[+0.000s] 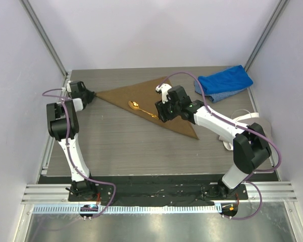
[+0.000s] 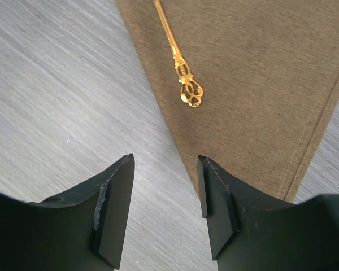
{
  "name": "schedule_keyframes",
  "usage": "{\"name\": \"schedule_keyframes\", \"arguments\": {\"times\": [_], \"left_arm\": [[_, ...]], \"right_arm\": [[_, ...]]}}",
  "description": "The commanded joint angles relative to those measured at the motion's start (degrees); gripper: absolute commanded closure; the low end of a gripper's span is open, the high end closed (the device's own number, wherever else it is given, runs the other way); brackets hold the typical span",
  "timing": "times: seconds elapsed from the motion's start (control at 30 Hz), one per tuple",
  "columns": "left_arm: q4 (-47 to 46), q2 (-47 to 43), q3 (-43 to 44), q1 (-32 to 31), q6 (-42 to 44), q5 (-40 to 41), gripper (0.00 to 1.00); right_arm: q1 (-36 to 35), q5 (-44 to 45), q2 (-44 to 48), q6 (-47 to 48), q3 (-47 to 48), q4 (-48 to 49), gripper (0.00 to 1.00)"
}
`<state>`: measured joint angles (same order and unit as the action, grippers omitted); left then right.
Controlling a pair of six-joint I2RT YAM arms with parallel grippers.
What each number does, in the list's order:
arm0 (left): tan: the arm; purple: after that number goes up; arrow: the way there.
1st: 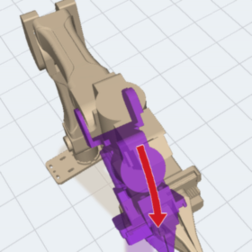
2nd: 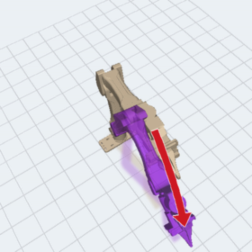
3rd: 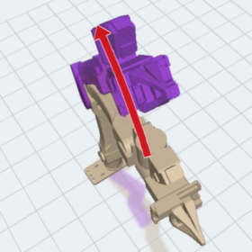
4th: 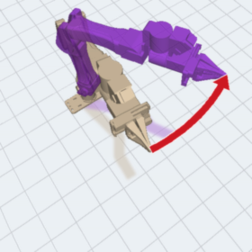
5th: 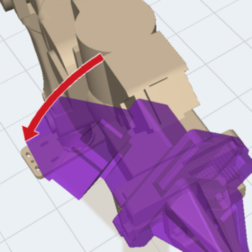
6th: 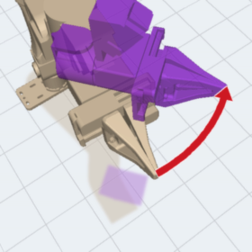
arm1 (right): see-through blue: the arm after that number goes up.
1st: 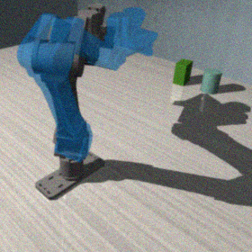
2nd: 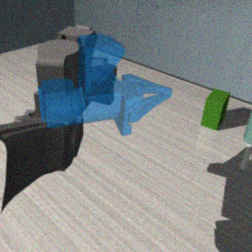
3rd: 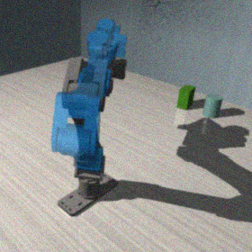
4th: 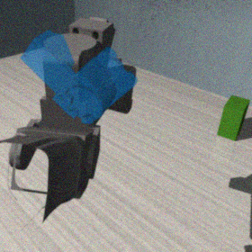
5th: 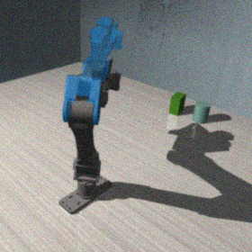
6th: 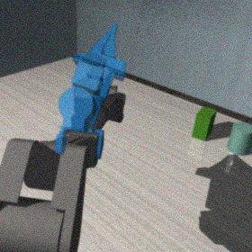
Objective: Fold the napkin, place the utensils inside, and roll it up
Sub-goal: Fold the napkin
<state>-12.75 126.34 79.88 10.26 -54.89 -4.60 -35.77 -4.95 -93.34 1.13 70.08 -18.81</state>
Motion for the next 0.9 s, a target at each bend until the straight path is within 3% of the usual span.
{"name": "schedule_keyframes", "arguments": {"times": [0.0, 0.33, 0.87], "left_arm": [[-5.95, -4.87, -3.14, 0.37, 2.86, -5.41, 1.0], [-16.25, -13.22, -14.12, -6.29, 2.34, -10.87, 1.0], [-21.87, -18.33, -20.02, -23.09, -0.39, -13.24, 1.0]], "right_arm": [[0.17, 2.49, 1.67, -1.04, -0.21, 3.42, 0.44], [0.26, 2.93, 0.53, -3.93, -1.7, 6.41, 0.44], [0.26, 2.93, 2.72, -5.87, -6.89, 8.61, 0.44]]}}
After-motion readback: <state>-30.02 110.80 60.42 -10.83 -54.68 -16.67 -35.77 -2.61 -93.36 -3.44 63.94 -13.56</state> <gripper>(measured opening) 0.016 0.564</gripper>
